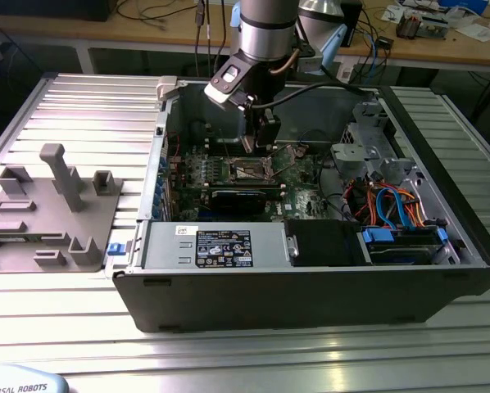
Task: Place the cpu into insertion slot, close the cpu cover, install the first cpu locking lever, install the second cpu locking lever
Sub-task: 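Place the cpu into insertion slot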
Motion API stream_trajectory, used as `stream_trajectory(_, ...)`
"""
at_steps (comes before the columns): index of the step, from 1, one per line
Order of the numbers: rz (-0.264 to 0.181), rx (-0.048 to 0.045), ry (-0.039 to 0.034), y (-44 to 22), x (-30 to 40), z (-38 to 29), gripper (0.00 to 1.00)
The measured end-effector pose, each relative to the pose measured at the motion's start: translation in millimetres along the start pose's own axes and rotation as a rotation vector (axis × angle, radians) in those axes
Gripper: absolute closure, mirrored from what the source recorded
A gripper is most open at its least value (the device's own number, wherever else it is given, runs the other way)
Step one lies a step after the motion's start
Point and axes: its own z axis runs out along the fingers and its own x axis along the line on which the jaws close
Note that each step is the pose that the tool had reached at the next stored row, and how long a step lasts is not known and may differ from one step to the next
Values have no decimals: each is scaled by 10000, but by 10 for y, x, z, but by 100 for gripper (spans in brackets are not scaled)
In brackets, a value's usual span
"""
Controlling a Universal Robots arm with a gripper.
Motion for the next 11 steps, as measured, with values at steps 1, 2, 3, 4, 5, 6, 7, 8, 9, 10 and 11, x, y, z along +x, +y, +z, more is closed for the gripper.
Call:
stream_trajectory(1, 6, -1, 0, 0, 0, 1, 46)
stream_trajectory(2, 13, -1, -1, 0, 0, 1, 46)
stream_trajectory(3, 17, -1, -1, 0, 0, 1, 46)
stream_trajectory(4, 21, -1, 0, 0, 0, 2, 46)
stream_trajectory(5, 35, -1, -1, 0, 0, 2, 46)
stream_trajectory(6, 41, -1, -1, 0, 0, 2, 46)
stream_trajectory(7, 45, -2, -1, 0, 0, 2, 46)
stream_trajectory(8, 49, -2, -1, 0, 0, 2, 46)
stream_trajectory(9, 51, -2, -1, 0, 0, 2, 46)
stream_trajectory(10, 51, -1, -2, 0, 0, 2, 46)
stream_trajectory(11, 53, -2, -1, 0, 0, 2, 46)
